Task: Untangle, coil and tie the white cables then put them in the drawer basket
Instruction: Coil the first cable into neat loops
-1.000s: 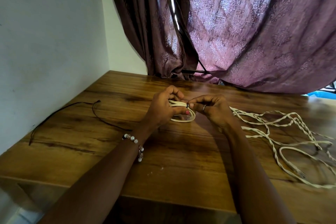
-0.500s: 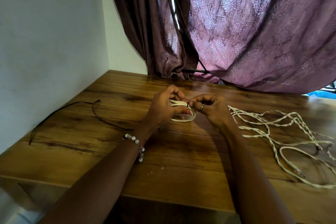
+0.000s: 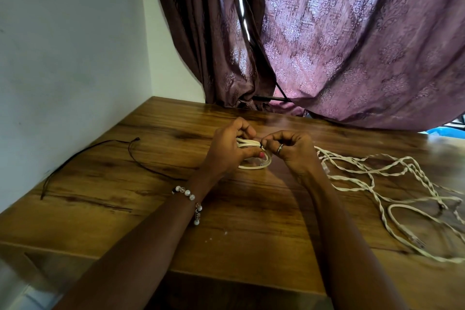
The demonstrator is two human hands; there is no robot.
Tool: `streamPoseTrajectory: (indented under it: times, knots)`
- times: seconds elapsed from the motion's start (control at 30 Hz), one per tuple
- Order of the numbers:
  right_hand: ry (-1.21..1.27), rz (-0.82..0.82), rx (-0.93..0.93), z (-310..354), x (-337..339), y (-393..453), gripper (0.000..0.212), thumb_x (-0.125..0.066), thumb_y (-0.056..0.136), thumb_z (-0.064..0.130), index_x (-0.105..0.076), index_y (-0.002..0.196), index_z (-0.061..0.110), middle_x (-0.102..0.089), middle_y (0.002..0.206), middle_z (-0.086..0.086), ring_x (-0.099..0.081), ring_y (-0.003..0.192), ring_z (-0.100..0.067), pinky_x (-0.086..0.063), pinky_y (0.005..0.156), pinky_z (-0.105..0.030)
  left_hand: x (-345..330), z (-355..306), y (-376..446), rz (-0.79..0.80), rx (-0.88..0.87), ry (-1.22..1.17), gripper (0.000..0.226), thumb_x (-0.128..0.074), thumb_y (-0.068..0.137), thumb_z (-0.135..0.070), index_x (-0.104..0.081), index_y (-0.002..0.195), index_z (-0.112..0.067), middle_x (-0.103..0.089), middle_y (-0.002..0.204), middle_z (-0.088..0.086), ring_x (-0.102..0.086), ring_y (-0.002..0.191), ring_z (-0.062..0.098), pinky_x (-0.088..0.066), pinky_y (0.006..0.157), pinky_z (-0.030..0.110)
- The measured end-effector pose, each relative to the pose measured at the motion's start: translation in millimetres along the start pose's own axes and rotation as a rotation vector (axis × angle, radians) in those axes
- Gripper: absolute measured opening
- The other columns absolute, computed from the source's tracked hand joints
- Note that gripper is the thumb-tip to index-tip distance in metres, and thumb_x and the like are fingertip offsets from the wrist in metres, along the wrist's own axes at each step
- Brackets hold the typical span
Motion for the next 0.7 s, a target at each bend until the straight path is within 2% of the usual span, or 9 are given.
streamPoseTrajectory:
  times: [0.1,0.33,0.5,0.7]
  knots:
    - [0.002,-0.004,-0.015,-3.0,-0.3,1.0,0.009,-0.070,0.081,0.002,-0.073,0.078,0.010,-0.071,0.070,0.001,-0.062,0.064,-0.010,-0.050,0.061,-0.024,0.4,0.1,0.1,-0.006,0.000,0.017,0.045,-0.089,0.058,-0.016,-0.056,0.087,-0.019,-0.068,0.080,0.002,-0.062,0.068,0.003,-0.050,0.060,0.020]
    - [0.027,-0.003,-0.032,-4.7,-1.3,0.9,0.007,-0.071,0.080,0.004,-0.073,0.078,0.011,-0.070,0.070,0.000,-0.061,0.063,-0.009,-0.049,0.060,-0.022,2.1,1.0,-0.3,-0.016,0.005,0.013,0.045,-0.090,0.057,-0.018,-0.055,0.086,-0.021,-0.066,0.078,-0.002,-0.060,0.066,0.001,-0.050,0.060,0.025]
    - [0.039,0.002,-0.029,-0.6,-2.2,-1.3,0.004,-0.072,0.078,0.002,-0.072,0.082,0.002,-0.071,0.075,-0.005,-0.063,0.066,-0.008,-0.052,0.062,-0.019,4.0,-1.9,-0.6,-0.030,-0.001,0.007,0.044,-0.087,0.053,-0.029,-0.054,0.083,-0.029,-0.067,0.077,0.002,-0.062,0.067,0.008,-0.050,0.060,0.029]
    - [0.055,-0.012,-0.026,-0.6,-1.4,-2.7,0.005,-0.073,0.075,0.003,-0.073,0.079,0.007,-0.072,0.077,-0.006,-0.065,0.069,-0.010,-0.054,0.066,-0.021,4.8,-1.1,-1.7,-0.041,-0.010,0.021,0.045,-0.089,0.057,-0.019,-0.057,0.088,-0.016,-0.067,0.077,0.000,-0.062,0.066,0.006,-0.050,0.060,0.028]
Point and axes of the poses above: each hand's wrist, its own y-axis towards the middle knuckle, its own x-axis out of the back of the hand, z = x × y, the point moved 9 cm from there along y, towards the middle knuckle
